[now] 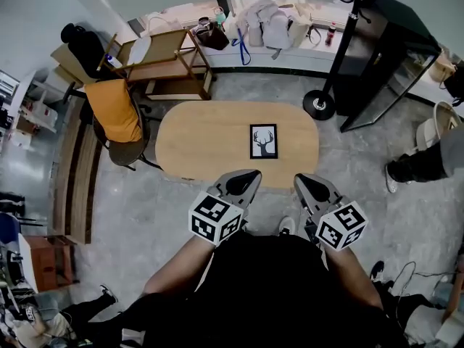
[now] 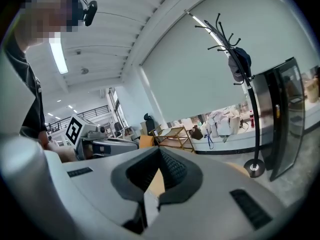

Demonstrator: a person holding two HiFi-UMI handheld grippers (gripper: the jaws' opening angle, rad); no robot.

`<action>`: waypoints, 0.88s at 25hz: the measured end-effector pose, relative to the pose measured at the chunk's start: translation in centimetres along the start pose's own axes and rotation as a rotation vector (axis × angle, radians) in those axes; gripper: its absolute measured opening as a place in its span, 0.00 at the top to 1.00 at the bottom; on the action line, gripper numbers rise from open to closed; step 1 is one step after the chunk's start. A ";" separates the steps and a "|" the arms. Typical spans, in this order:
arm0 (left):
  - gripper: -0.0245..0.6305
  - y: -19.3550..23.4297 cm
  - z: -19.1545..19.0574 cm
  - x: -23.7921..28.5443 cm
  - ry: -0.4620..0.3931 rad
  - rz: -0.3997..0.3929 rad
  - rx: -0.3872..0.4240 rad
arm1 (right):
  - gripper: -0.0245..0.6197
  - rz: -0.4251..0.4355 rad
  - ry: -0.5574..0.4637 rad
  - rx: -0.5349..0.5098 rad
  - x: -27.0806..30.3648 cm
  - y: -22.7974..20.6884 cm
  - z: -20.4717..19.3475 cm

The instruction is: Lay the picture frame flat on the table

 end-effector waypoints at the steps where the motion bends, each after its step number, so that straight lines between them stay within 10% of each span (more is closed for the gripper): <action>1: 0.96 0.4 -0.1 -0.2 0.002 -0.003 -0.001 | 0.96 -0.007 -0.005 0.000 0.3 0.2 0.0; 22: 0.96 2.7 -2.4 -3.5 0.002 -0.044 -0.018 | 0.96 -0.080 0.000 -0.005 2.4 2.7 -1.9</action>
Point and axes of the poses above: the fingertips, and each gripper's own axes: x forward along the fingers, y to its left, z out of its top, the point moved 2 cm from there along -x, backward along the fingers, and after that the axes turned 15 degrees about x, right-handed, at the moved point
